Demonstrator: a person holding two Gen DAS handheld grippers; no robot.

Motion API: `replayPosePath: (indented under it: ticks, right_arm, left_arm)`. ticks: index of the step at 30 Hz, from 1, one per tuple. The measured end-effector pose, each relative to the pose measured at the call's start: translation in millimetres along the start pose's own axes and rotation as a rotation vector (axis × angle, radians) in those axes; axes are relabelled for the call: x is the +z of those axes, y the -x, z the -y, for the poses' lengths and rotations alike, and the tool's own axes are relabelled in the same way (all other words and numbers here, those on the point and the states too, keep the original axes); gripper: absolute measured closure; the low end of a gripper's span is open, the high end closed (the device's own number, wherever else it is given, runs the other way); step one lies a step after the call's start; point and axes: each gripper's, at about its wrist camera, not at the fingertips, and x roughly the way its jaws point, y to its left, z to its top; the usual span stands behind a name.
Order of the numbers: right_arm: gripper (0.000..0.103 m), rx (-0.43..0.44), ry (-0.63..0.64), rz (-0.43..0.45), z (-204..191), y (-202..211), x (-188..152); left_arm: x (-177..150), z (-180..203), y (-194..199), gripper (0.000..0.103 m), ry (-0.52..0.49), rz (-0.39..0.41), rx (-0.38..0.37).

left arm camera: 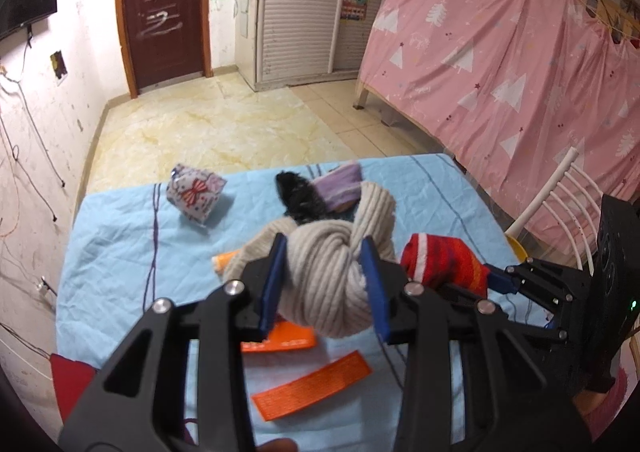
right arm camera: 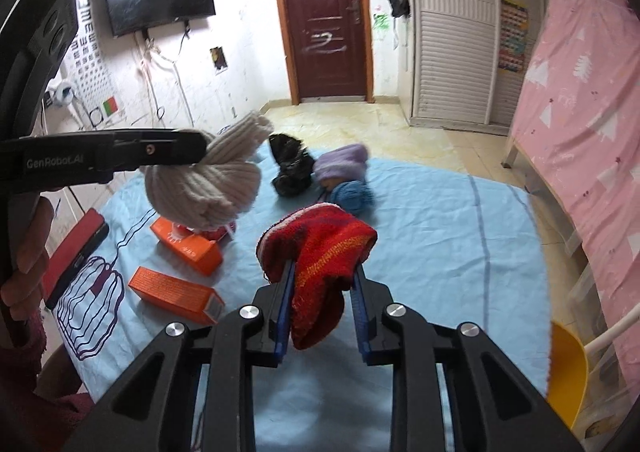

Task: Collect trash
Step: 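Grasp the cream yarn ball with the left tool while the right tool grasps the red knitted cloth, then carry the yarn ball and red cloth over the yellow bin and open both tools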

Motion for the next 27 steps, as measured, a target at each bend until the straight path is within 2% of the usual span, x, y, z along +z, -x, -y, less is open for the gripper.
replayPosePath:
  ticks: [10, 18, 27]
  right_arm:
    - [0.084, -0.051, -0.107, 0.096, 47, 46, -16]
    - [0.084, -0.093, -0.207, 0.174, 100, 87, -35]
    - [0.084, -0.164, -0.3, 0.226, 149, 118, -60]
  left_arm:
    - [8, 55, 2, 0.068, -0.082, 0.006, -0.034]
    - [11, 109, -4, 0.067, -0.163, -0.005, -0.064]
    - [11, 166, -18, 0.067, -0.25, -0.03, -0.083]
